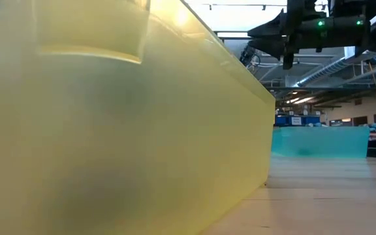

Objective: Sort blocks
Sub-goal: Put the blue block into the yellow bin

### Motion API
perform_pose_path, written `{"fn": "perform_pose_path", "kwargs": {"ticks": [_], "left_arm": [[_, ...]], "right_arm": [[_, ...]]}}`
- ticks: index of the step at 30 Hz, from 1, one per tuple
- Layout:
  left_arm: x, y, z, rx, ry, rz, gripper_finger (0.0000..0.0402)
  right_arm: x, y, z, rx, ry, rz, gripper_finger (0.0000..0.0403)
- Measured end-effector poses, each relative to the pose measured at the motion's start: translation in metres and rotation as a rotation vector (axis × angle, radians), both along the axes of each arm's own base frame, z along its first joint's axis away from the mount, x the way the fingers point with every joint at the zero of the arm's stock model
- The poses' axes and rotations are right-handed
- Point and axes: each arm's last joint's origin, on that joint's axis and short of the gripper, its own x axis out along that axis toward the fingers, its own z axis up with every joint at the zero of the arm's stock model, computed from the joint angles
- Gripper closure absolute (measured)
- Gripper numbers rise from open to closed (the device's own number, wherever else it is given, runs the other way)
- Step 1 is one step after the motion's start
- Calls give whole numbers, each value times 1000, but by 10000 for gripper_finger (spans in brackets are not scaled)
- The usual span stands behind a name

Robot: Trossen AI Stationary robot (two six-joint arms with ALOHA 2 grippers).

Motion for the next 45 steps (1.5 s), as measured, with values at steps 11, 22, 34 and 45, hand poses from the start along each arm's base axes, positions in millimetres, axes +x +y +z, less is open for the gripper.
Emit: {"fn": "perform_pose_path", "kwargs": {"ticks": [11, 22, 34, 45], "left_arm": [[4, 0, -26, -14, 87, -20, 163], [3, 1, -25, 19, 98, -17, 296], [-19, -33, 63, 134, -168, -107, 296], [-54, -131, 92, -83, -237, -534, 296]], "right_arm": [[0, 1, 0, 0, 1, 3, 244], [0, 1, 0, 1, 1, 3, 244], [1, 3, 0, 2, 3, 18, 244], [1, 4, -1, 0, 6, 24, 244]]}}
